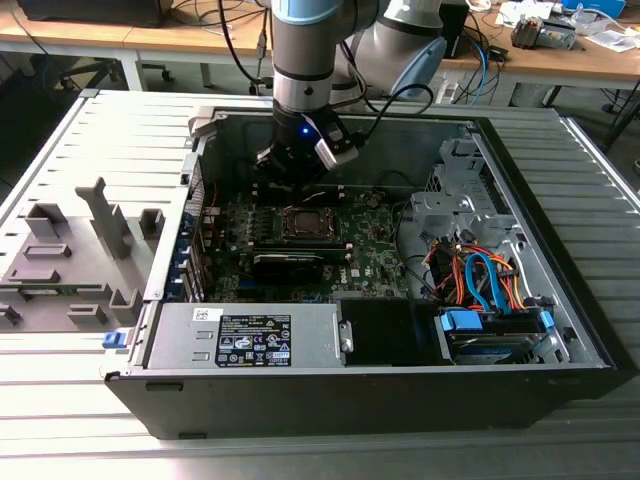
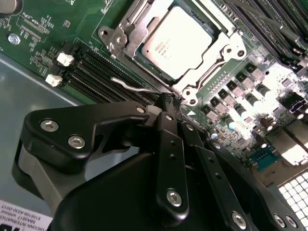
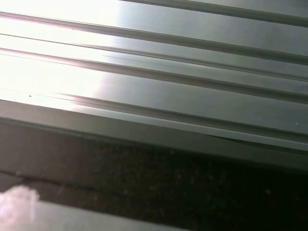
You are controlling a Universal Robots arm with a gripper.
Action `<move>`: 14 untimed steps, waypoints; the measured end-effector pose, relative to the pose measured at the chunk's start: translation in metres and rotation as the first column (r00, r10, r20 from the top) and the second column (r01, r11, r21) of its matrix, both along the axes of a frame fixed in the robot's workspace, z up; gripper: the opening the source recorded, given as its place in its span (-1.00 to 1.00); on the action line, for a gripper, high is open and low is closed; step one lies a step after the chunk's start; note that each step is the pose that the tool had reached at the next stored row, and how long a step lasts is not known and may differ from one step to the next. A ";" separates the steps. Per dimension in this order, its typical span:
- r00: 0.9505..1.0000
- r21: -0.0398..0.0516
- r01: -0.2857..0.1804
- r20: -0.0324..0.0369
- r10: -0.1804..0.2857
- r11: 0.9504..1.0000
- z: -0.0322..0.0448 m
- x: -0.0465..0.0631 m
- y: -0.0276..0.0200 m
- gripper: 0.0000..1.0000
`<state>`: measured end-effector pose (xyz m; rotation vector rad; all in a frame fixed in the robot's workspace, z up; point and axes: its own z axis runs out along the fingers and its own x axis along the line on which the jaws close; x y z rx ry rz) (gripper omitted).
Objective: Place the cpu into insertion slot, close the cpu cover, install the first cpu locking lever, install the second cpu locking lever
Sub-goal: 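Install the first cpu locking lever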
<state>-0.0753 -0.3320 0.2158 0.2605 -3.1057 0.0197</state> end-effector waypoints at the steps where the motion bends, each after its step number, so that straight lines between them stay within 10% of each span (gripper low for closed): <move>1: 1.000 -0.003 0.000 0.000 0.000 1.000 -0.0006 0.001 0.0000 -0.79; 14: 1.000 -0.022 0.000 0.000 0.000 1.000 -0.0057 0.013 0.0043 -0.79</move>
